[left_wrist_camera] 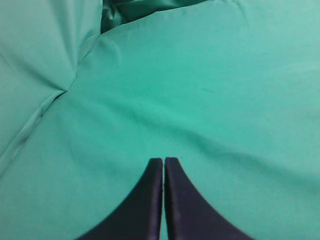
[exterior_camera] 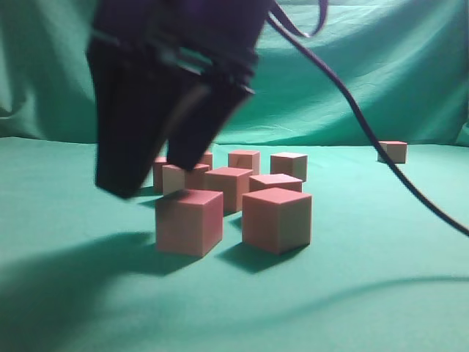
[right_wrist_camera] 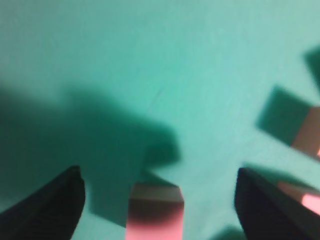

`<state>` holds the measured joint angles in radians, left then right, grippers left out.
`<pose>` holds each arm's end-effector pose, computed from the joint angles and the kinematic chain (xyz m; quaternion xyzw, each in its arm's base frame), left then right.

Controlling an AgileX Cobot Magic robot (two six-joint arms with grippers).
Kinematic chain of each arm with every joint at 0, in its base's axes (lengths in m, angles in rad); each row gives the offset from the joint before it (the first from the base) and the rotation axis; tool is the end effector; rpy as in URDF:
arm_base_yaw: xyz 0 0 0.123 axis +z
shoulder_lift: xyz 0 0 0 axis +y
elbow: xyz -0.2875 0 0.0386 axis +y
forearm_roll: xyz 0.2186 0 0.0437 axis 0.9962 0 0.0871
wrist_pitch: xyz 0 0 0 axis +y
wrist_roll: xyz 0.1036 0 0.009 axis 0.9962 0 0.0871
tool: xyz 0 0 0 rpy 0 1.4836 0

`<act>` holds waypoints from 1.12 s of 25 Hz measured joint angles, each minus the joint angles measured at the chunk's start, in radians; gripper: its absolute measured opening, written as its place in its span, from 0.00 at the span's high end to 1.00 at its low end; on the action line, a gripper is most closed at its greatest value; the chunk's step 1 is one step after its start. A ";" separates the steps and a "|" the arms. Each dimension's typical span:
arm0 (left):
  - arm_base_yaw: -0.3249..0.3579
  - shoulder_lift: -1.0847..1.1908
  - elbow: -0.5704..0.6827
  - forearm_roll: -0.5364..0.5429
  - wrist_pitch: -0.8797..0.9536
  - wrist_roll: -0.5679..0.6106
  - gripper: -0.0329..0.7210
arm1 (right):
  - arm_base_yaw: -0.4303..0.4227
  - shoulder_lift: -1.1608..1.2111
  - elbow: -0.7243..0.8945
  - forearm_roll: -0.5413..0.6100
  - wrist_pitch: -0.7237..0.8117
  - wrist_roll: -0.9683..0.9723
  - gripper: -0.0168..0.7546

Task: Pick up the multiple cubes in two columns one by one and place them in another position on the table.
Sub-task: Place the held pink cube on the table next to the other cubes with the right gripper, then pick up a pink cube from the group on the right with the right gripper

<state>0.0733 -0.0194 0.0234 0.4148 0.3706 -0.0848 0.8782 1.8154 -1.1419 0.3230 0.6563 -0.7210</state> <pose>0.0288 0.0174 0.1725 0.0469 0.7901 0.1713 0.5867 0.2019 0.2749 0.1947 -0.6218 0.7573 0.1299 0.1515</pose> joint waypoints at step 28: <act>0.000 0.000 0.000 0.000 0.000 0.000 0.96 | -0.666 0.123 -0.654 -0.401 0.290 0.808 0.30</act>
<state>0.0733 -0.0194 0.0234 0.4148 0.3706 -0.0848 0.2125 1.9385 -1.7958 -0.0778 0.9466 0.0865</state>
